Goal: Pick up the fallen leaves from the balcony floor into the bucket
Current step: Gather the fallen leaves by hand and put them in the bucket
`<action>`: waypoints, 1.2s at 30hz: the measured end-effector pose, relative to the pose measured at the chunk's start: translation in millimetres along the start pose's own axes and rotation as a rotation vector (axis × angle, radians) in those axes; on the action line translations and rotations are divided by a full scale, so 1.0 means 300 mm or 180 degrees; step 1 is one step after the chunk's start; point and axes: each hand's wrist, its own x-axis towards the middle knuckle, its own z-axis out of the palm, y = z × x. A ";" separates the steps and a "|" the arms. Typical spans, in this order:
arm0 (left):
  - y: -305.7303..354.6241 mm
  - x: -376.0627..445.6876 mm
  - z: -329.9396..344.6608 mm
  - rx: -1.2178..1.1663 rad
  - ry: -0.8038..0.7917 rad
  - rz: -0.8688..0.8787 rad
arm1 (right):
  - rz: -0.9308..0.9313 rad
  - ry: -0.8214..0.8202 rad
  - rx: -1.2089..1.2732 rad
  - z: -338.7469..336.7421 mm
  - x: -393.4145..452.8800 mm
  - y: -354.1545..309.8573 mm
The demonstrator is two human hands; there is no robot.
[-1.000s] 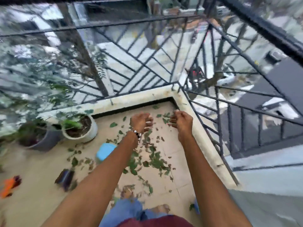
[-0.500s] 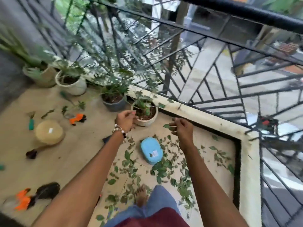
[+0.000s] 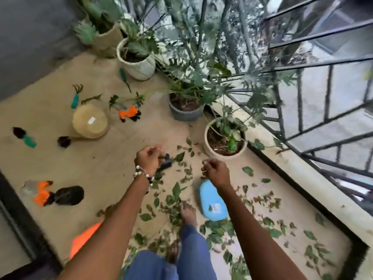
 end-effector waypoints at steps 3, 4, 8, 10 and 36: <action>-0.188 0.263 0.079 -0.0065 0.0077 -0.0104 | -0.0022 -0.0331 -0.0579 0.159 0.299 0.191; -0.255 0.347 0.108 -0.0087 0.0106 -0.0125 | -0.0074 -0.0391 -0.0751 0.206 0.386 0.240; -0.580 0.687 0.236 -0.0152 0.0177 -0.0259 | -0.0251 -0.0596 -0.1432 0.415 0.748 0.510; -0.718 0.835 0.303 -0.0211 0.0154 -0.0274 | -0.0360 -0.0581 -0.1795 0.494 0.916 0.628; -1.085 1.311 0.422 -0.0028 -0.0673 0.1130 | -0.2026 -0.0263 -0.3008 0.828 1.402 1.080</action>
